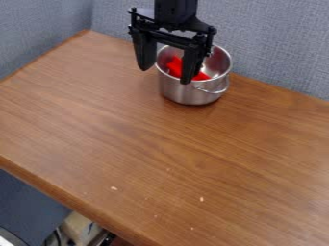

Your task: Put the red object in the metal pot

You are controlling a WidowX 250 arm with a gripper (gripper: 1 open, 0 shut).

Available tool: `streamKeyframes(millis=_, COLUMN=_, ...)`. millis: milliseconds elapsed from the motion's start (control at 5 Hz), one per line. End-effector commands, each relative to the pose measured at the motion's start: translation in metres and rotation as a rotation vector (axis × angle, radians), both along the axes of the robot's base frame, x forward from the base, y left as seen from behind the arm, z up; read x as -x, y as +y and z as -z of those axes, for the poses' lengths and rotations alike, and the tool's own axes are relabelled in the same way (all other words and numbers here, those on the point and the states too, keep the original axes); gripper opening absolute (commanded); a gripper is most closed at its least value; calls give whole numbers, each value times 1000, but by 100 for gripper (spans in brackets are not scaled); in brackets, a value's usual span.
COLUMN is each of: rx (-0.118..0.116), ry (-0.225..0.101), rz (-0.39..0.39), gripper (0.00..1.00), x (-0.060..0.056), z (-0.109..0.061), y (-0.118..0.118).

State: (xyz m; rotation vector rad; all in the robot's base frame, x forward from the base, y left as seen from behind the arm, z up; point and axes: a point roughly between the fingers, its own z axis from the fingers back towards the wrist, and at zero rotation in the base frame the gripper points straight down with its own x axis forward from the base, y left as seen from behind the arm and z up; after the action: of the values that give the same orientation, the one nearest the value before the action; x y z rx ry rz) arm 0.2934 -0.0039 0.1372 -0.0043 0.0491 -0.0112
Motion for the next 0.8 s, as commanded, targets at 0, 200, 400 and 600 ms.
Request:
streamKeyframes(millis=0, rx=-1, ry=7, rz=5, gripper=100, x=2, z=1, y=6)
streamKeyframes(millis=200, rx=-1, ry=16, rz=-3, gripper=100, x=-1, z=5, y=-4)
streamKeyframes(millis=400, rx=1, ry=22, rz=20, gripper=100, x=-2, z=0, y=-7)
streamKeyframes(millis=600, rx=1, ry=36, rz=57, gripper=100, x=-1, z=-3, y=-12)
